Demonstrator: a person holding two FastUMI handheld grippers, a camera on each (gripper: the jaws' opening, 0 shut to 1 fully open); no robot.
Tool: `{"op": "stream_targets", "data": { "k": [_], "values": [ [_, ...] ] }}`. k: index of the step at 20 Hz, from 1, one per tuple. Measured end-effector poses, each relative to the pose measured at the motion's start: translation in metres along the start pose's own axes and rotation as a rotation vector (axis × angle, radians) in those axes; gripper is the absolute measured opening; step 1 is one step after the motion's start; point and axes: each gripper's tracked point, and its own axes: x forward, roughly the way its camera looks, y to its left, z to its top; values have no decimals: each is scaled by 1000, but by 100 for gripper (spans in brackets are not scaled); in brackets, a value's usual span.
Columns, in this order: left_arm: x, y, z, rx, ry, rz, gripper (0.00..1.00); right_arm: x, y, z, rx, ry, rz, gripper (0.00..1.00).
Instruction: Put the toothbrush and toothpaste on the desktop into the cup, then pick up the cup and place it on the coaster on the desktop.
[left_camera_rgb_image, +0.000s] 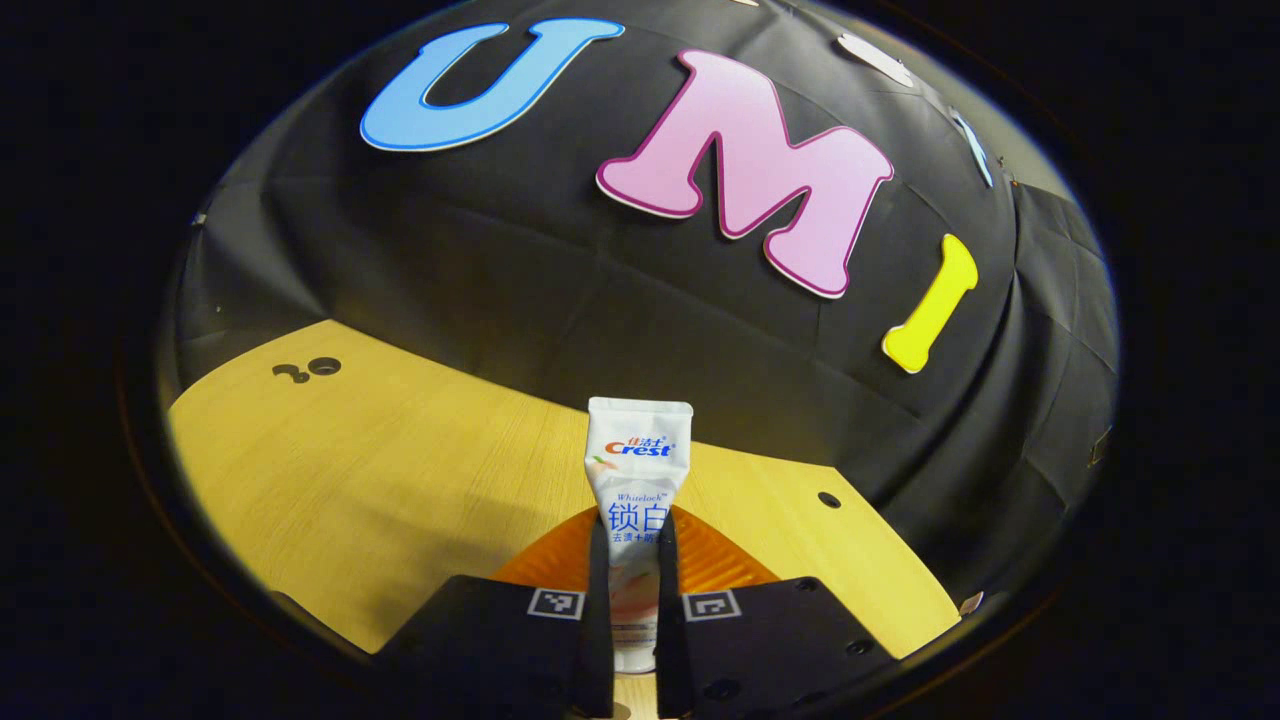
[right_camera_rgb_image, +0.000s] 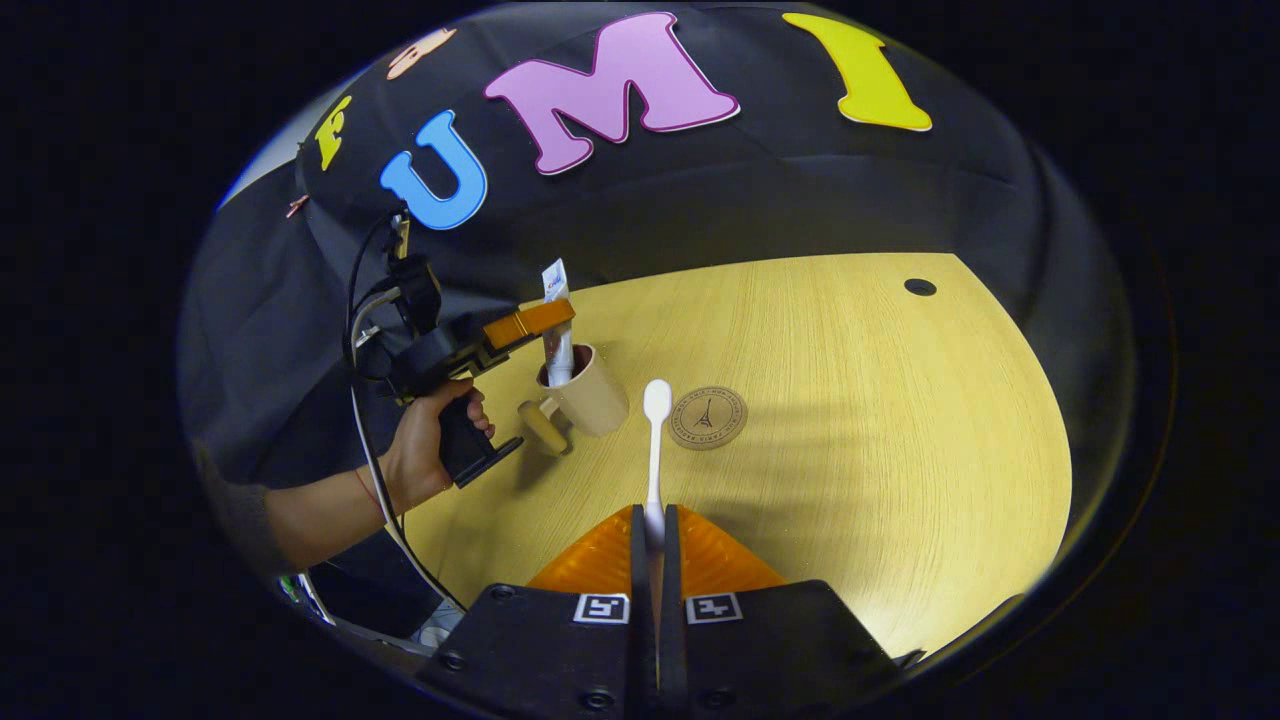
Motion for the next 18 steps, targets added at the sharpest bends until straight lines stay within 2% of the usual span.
{"op": "stream_targets", "data": {
  "k": [4,5,6,7,10,12,14,15,16,17,18],
  "values": [
    [-5,2,-7,-11,26,-6,26,3,9,1,8,-7,-12,6],
    [-8,3,-9,-15,34,-6,22,3,11,2,11,-11,-15,6],
    [-9,3,-10,-20,41,-9,32,3,14,3,15,-16,-16,6],
    [-11,3,-11,-26,48,-17,28,3,17,4,20,-22,-20,6],
    [-15,1,-19,-34,68,-39,33,3,26,6,28,-35,-33,6],
    [-23,0,-24,-30,86,-52,51,2,29,2,29,-34,-45,6],
    [-27,-2,-20,-29,79,-67,58,2,34,4,33,-44,-52,6],
    [-32,-2,-15,-30,69,-71,52,3,37,6,41,-52,-52,6],
    [-38,1,-14,-32,64,-76,53,4,40,10,51,-64,-49,6],
    [-43,3,-12,-31,65,-75,65,5,43,15,62,-74,-45,6],
    [-48,5,-12,-28,69,-75,67,7,47,20,72,-86,-41,6]
  ]
}}
